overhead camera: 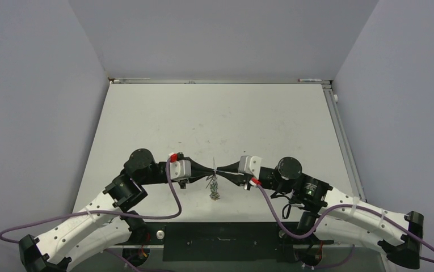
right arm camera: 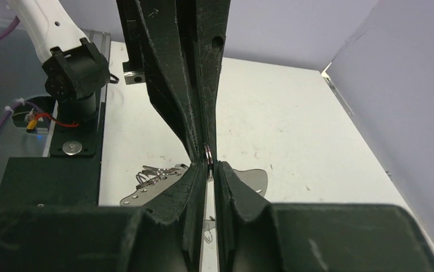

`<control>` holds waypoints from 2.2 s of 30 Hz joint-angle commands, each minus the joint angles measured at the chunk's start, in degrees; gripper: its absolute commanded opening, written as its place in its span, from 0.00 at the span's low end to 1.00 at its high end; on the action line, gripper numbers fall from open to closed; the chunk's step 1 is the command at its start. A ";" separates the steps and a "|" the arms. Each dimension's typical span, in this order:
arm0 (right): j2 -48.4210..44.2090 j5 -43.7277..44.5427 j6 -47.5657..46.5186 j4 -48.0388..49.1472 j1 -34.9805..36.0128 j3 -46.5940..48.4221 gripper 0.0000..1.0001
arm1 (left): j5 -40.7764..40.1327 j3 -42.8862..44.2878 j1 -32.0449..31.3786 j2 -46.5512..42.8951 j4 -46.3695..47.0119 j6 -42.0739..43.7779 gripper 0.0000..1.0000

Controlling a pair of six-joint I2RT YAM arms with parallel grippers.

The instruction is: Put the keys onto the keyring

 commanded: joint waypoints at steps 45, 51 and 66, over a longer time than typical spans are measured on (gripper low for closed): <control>19.55 10.35 -7.71 -26.67 3.11 19.66 0.13 | -5.17 5.50 0.18 1.41 -9.95 5.83 0.00; 21.46 11.66 -7.53 -26.68 3.11 19.83 0.10 | -3.86 4.74 0.18 0.33 -8.50 5.39 0.00; 19.20 10.91 -7.44 -23.46 3.11 18.36 0.12 | -2.25 4.08 0.27 -0.50 -7.12 4.77 0.00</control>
